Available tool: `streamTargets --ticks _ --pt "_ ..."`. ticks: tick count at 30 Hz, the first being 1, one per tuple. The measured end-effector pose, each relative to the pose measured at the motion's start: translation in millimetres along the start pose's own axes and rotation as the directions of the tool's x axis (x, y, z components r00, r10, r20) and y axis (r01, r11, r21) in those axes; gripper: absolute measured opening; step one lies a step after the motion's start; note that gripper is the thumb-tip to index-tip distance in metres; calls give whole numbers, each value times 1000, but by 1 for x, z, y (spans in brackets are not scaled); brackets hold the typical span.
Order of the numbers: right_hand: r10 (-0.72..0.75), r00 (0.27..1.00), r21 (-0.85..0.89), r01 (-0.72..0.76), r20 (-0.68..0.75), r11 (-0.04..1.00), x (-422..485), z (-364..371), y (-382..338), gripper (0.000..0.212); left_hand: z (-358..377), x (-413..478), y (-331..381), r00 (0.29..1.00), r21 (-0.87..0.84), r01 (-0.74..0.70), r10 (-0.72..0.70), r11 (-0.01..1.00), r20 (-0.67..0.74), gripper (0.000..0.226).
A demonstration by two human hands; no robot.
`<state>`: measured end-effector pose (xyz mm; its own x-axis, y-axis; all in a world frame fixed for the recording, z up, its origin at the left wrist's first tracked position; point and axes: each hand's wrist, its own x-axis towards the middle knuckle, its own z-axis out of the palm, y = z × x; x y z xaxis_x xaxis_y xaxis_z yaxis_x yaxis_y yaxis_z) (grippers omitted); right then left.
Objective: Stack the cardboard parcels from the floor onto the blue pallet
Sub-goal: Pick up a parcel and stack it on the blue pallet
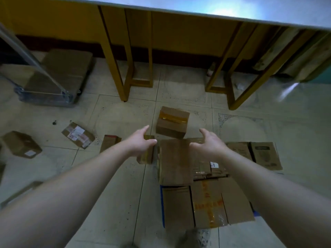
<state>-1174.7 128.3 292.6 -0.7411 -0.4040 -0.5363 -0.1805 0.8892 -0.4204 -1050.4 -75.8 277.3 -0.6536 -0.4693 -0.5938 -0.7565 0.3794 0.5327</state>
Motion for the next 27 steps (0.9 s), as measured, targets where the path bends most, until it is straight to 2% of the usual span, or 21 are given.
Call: streamTargets --ticks 6,12,18,24,27 --pt "1 998 20 -2 56 1000 51 -11 17 78 10 42 26 997 -21 83 -83 996 7 71" --pt "31 992 109 -44 119 993 125 -14 56 78 38 105 45 987 65 158 -156 985 -38 68" --pt "35 994 159 -51 103 986 200 6 81 80 63 184 31 992 95 118 -121 988 20 70" --pt "38 991 169 -60 130 984 290 55 82 91 89 292 -1 994 7 67 -67 998 83 78" --pt "59 991 158 -77 116 984 340 90 83 85 102 350 -26 997 -33 51 -49 998 58 80"
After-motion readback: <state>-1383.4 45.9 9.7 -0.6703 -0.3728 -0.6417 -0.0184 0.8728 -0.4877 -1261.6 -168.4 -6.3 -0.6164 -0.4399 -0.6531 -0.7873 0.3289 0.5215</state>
